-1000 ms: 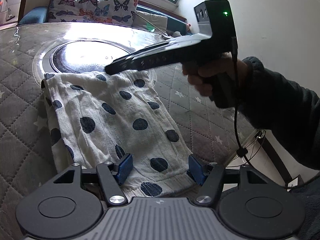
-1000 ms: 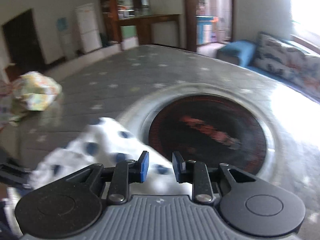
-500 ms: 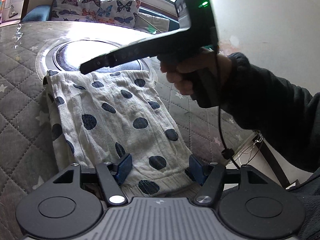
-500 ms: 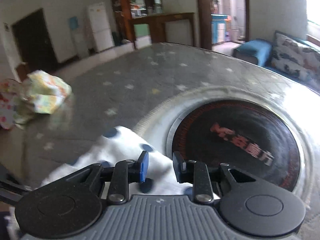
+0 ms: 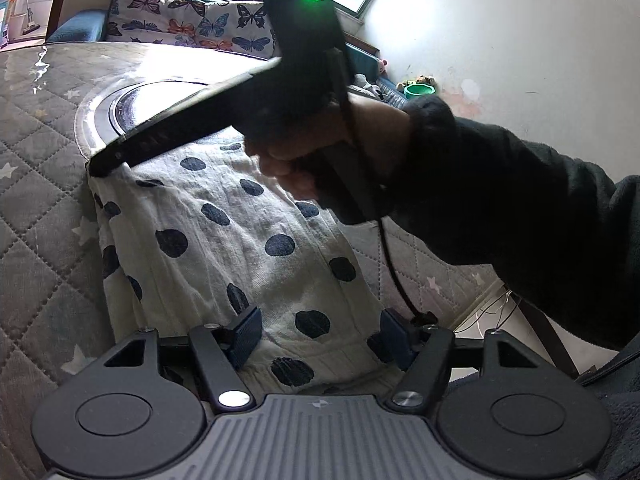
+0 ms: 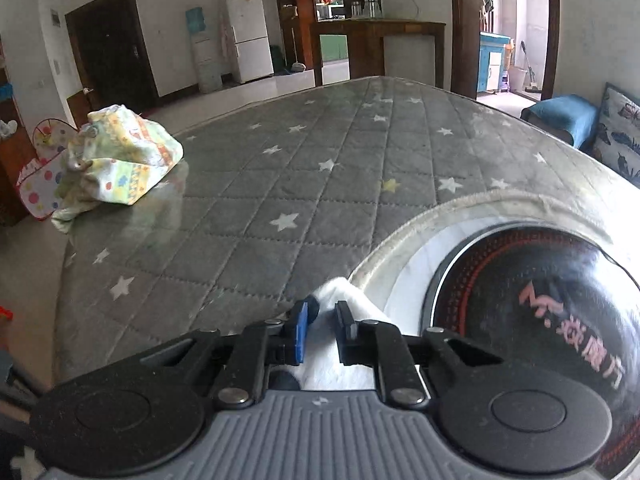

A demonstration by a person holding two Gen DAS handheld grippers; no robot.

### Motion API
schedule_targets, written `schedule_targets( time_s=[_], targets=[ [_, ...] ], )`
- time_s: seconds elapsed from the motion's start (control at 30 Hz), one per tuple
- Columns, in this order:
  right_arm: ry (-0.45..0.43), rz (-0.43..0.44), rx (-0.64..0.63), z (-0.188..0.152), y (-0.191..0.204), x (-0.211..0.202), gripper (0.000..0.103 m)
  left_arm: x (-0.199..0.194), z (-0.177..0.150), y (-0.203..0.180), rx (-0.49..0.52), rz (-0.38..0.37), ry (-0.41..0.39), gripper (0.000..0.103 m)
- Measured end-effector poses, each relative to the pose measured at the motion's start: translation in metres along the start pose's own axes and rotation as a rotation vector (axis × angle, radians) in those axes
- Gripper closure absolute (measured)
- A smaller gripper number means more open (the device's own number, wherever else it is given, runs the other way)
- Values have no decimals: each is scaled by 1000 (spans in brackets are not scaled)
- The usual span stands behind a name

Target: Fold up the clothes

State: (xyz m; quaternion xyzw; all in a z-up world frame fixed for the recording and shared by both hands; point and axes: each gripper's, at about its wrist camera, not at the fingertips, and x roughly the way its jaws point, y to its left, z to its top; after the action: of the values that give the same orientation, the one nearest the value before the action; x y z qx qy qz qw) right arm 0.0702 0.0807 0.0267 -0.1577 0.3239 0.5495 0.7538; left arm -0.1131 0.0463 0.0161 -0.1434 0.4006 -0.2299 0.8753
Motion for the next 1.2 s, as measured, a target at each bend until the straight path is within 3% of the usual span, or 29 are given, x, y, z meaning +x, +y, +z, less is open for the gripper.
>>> schedule_targets(
  time_s=[0.13, 0.33, 0.53, 0.77, 0.83, 1.03, 1.2],
  targets=[
    [-11, -11, 43, 7, -9, 1, 89, 0, 1, 1, -10, -3, -3, 34],
    [-27, 39, 32, 3, -9, -38, 87, -1, 1, 3, -13, -9, -6, 33],
    [40, 130, -66, -26, 27, -59, 87, -2, 1, -1, -12, -1, -14, 30],
    [39, 281, -138, -30, 72, -65, 87, -10, -3, -3, -12, 14, -31, 28],
    [18, 285, -134, -28, 75, -73, 87, -12, -4, -3, -15, 17, -36, 28],
    [17, 130, -97, -30, 52, -78, 86, -19, -8, -2, -25, 19, -48, 27],
    [65, 149, -86, -42, 57, -71, 86, -23, -11, -4, -30, 20, -54, 23]
  ],
)
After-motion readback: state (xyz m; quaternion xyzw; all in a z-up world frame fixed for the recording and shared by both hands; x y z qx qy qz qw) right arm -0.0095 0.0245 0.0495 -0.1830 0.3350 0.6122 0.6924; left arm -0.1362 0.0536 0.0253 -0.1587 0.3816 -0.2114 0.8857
